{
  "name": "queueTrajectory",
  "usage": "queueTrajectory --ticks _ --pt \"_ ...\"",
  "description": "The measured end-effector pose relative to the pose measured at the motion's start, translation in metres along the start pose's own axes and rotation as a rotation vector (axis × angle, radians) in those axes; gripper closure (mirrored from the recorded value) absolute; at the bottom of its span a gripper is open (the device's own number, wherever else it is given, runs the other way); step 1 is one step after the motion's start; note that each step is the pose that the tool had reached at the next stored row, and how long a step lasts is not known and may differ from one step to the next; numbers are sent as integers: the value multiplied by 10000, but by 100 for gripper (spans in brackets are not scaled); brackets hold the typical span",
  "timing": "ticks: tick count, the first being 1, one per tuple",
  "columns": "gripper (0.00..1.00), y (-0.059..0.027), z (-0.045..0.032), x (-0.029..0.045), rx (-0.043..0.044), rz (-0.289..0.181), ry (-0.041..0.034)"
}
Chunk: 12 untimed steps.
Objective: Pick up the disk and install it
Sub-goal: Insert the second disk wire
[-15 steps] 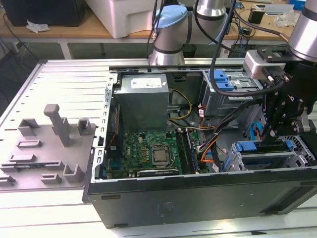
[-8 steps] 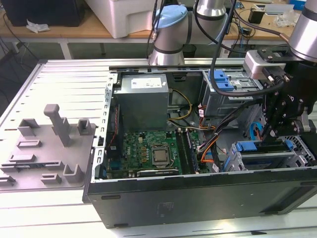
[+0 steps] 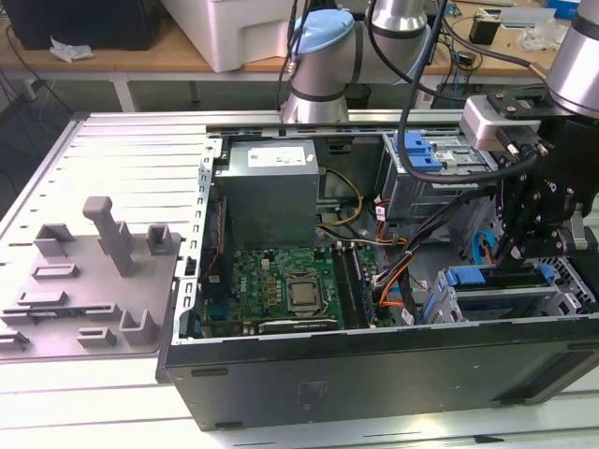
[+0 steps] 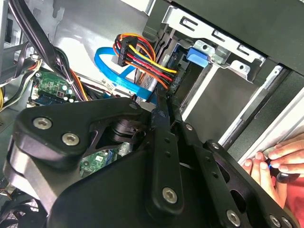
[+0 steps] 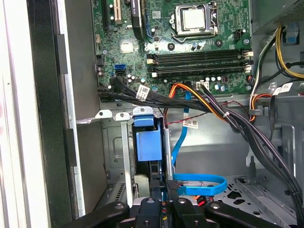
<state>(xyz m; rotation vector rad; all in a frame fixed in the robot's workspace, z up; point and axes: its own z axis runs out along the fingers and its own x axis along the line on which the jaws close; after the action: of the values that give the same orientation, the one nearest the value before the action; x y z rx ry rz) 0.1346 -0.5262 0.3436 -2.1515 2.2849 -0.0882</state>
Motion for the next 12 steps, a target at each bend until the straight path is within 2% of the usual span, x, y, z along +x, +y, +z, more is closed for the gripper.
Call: queueTrajectory --ticks 12 --pt "84 1 -2 -22 0 -1 1"
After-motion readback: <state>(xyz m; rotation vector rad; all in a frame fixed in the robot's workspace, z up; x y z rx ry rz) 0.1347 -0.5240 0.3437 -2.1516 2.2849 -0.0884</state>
